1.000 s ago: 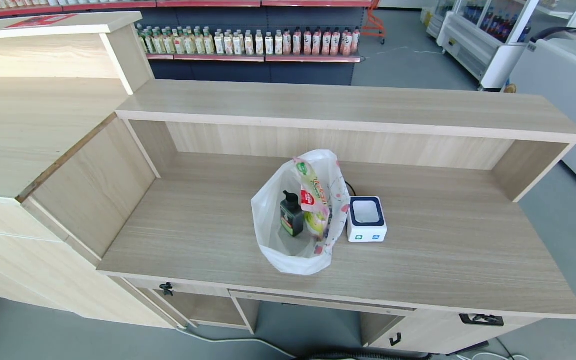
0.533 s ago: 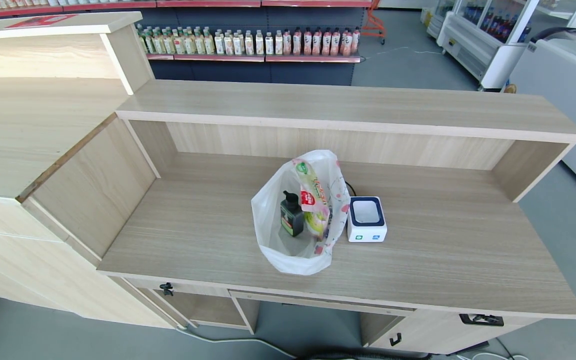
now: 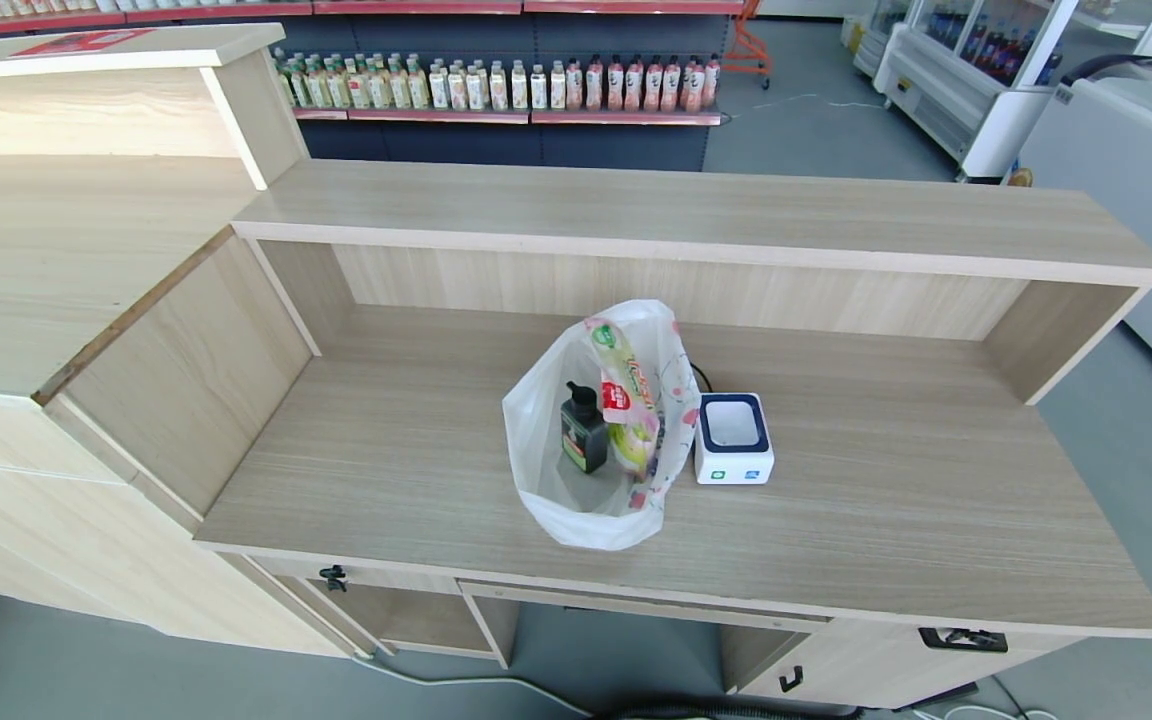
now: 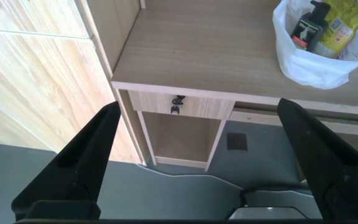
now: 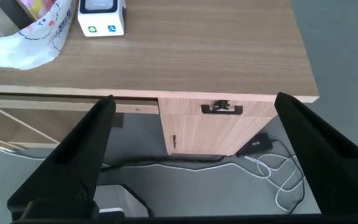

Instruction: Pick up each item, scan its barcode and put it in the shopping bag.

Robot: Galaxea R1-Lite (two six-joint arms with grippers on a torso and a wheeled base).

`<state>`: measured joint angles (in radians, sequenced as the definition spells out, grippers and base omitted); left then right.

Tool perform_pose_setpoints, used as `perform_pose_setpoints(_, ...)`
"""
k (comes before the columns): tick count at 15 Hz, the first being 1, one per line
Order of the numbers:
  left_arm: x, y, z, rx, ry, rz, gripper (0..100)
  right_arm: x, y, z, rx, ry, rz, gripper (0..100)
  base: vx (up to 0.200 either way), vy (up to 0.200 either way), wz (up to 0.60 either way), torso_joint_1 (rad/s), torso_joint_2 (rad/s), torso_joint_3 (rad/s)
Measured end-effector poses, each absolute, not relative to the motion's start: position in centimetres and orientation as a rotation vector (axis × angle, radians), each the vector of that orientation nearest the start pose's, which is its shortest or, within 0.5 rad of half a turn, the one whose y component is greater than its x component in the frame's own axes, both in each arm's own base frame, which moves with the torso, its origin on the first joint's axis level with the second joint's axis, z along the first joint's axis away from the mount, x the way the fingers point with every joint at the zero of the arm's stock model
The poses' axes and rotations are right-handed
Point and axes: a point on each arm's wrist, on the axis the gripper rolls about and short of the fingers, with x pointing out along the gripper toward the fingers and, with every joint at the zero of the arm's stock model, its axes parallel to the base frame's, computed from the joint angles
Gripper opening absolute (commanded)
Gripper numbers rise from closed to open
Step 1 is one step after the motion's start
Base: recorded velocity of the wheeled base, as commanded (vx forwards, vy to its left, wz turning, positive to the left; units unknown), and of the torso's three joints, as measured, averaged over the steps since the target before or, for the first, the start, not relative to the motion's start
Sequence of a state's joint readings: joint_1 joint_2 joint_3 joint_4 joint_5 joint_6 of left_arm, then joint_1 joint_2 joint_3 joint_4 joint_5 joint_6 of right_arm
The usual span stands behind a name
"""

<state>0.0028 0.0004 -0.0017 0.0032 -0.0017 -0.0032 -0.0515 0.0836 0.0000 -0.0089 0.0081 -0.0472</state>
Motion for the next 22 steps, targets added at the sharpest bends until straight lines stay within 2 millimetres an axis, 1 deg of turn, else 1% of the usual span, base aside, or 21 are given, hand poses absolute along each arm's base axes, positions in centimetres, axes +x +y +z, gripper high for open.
perform_pose_setpoints(2, -2.29, -0.01, 7.56, -0.003, 0.002, 0.001, 100, -1.73, -0.01, 7.76, -0.038, 0.065, 0.03, 100, 0.0, 0.0, 0.0, 0.0, 0.0, 0.0)
perform_pose_setpoints(6, -2.29, -0.01, 7.56, -0.003, 0.002, 0.001, 100, -1.88, -0.03, 7.71, -0.032, 0.048, 0.041, 100, 0.0, 0.0, 0.0, 0.0, 0.0, 0.0)
perform_pose_setpoints(12, -2.28, -0.01, 7.57, -0.002, 0.003, 0.001, 100, -2.01, -0.01, 7.66, -0.042, 0.032, 0.033, 100, 0.2, -0.2, 0.0, -0.002, 0.0, 0.001)
perform_pose_setpoints(16, -2.29, -0.01, 7.56, -0.002, 0.002, 0.0, 100, -2.04, -0.01, 7.65, -0.039, 0.027, 0.032, 100, 0.0, 0.0, 0.0, 0.0, 0.0, 0.0)
perform_pose_setpoints(19, -2.29, -0.01, 7.54, 0.001, 0.004, 0.0, 100, -2.16, 0.01, 7.61, -0.035, 0.012, 0.021, 100, 0.2, 0.0, 0.0, 0.006, 0.01, -0.004)
perform_pose_setpoints(22, -2.29, -0.01, 7.57, -0.002, 0.001, 0.001, 100, -2.25, 0.01, 7.59, -0.032, 0.001, 0.017, 100, 0.0, 0.0, 0.0, 0.0, 0.0, 0.0)
